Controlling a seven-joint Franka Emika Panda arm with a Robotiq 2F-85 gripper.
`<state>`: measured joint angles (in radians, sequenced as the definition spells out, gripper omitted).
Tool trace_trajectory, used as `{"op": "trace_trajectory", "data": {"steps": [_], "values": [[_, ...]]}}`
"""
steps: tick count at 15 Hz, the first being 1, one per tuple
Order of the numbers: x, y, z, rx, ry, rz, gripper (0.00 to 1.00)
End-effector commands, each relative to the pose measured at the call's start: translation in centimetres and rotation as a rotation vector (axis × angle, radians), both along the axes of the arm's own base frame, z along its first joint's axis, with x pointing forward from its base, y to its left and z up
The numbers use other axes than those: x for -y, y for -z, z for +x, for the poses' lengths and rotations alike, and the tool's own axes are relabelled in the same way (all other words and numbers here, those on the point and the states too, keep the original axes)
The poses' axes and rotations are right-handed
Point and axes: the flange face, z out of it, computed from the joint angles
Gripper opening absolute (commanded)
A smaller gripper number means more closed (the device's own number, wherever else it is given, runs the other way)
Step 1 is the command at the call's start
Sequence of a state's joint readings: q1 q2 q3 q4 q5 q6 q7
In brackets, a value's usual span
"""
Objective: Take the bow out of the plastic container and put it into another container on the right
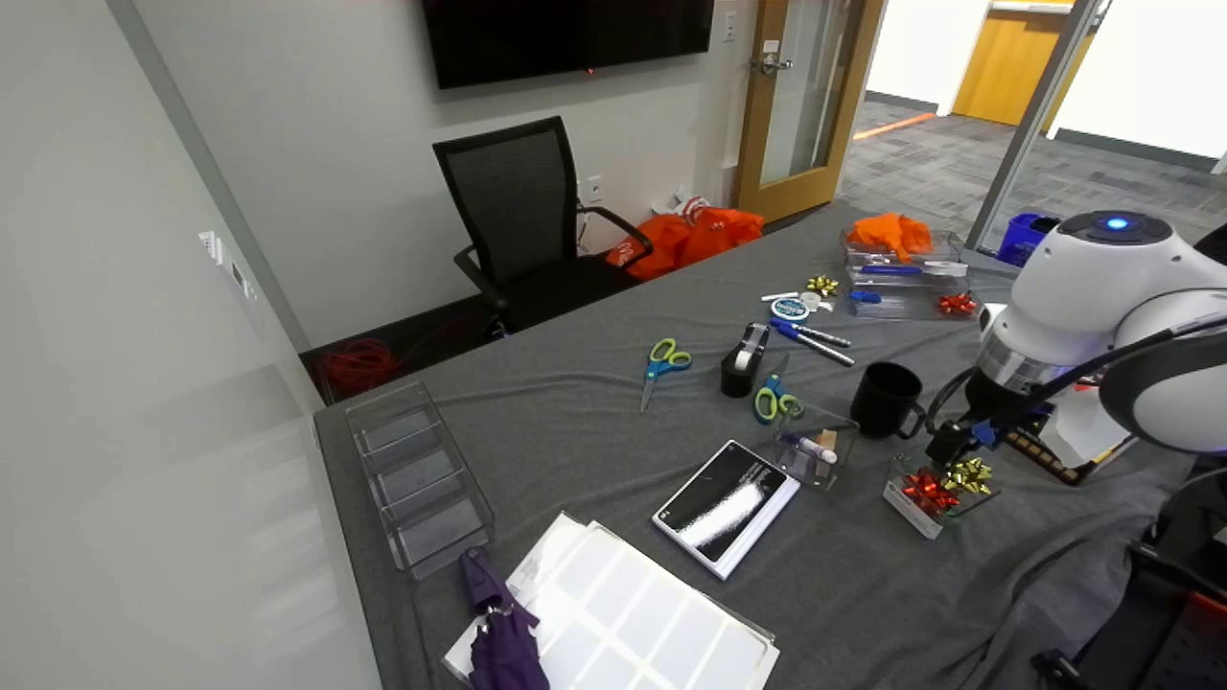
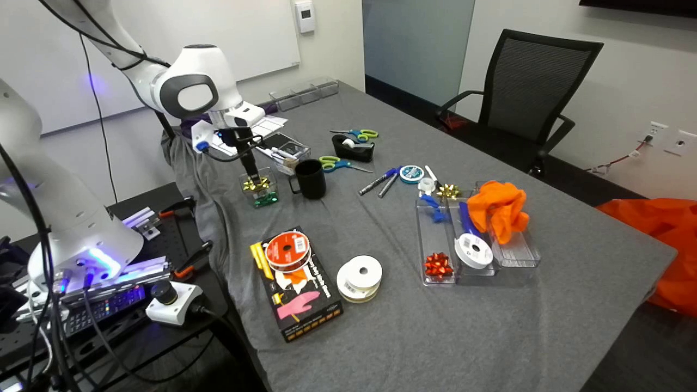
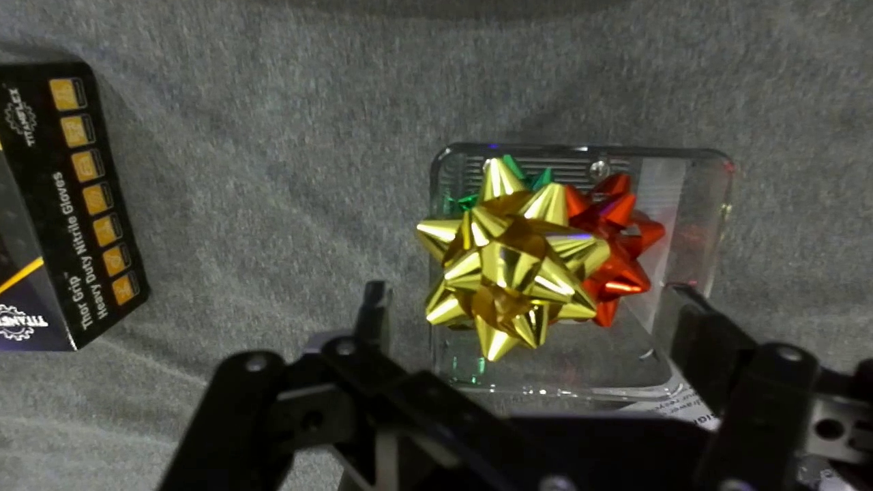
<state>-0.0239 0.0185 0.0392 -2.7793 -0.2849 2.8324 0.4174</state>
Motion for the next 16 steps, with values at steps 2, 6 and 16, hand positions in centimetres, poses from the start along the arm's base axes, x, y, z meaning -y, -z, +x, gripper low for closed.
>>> {"op": "trace_trajectory", "data": {"steps": [2,6,16], "values": [[0.5,1.3,0.1,0.008,0.017,0.004,0.68],[0.8,2.1,-0.1,-0.001,0.024,-0.001,0.39],[0.9,1.4,0.1,0.007,0.019,0.002,0.26]]}}
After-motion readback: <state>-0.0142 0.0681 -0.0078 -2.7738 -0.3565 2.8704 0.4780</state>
